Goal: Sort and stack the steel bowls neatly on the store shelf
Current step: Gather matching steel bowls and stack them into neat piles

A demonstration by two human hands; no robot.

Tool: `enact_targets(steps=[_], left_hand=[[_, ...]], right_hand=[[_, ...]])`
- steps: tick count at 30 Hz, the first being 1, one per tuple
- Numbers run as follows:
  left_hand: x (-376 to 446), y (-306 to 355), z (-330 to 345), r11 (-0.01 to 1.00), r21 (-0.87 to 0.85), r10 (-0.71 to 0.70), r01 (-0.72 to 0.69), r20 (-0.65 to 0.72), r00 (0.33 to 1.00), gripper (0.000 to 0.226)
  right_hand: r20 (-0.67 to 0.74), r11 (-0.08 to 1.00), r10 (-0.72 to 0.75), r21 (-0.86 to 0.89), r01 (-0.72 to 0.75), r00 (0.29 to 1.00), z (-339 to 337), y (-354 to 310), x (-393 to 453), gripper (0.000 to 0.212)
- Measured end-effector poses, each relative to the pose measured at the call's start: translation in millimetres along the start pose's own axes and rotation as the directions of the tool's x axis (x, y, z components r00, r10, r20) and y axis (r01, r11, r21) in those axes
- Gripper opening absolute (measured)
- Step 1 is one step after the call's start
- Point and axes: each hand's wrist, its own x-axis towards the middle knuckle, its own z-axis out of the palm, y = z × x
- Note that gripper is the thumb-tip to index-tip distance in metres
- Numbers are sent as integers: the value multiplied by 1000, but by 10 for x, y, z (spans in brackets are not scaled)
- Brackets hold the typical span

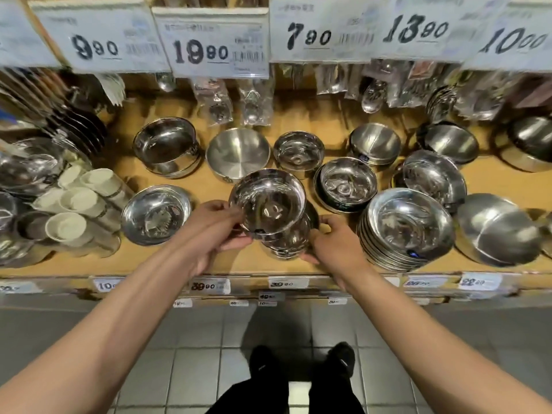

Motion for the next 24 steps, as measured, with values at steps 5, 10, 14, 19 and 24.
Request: enact_targets(steps=[5,10,14,19,24], left_hand=[[75,95,-24,997,82,5,-5,-8,1000,21],[144,44,-34,987,161,12,-8,-23,1000,22],[216,-32,-7,979,206,19,-12,-33,999,21],[275,-48,-4,955,295,40,-28,-36,999,31],[273,-52,-22,878,464,147,-115,-33,989,28]], right_hand=[[90,996,15,-89,-7,996,124,24,-23,21],[65,963,-35,-264,51,997,71,-65,-2,8],[48,977,-75,-196,83,996,-12,-158,-7,29],[133,989,-100,-93,113,986,-32,-264,-83,31],[119,889,-248,-367,275,961,-19,-312,-96,18]])
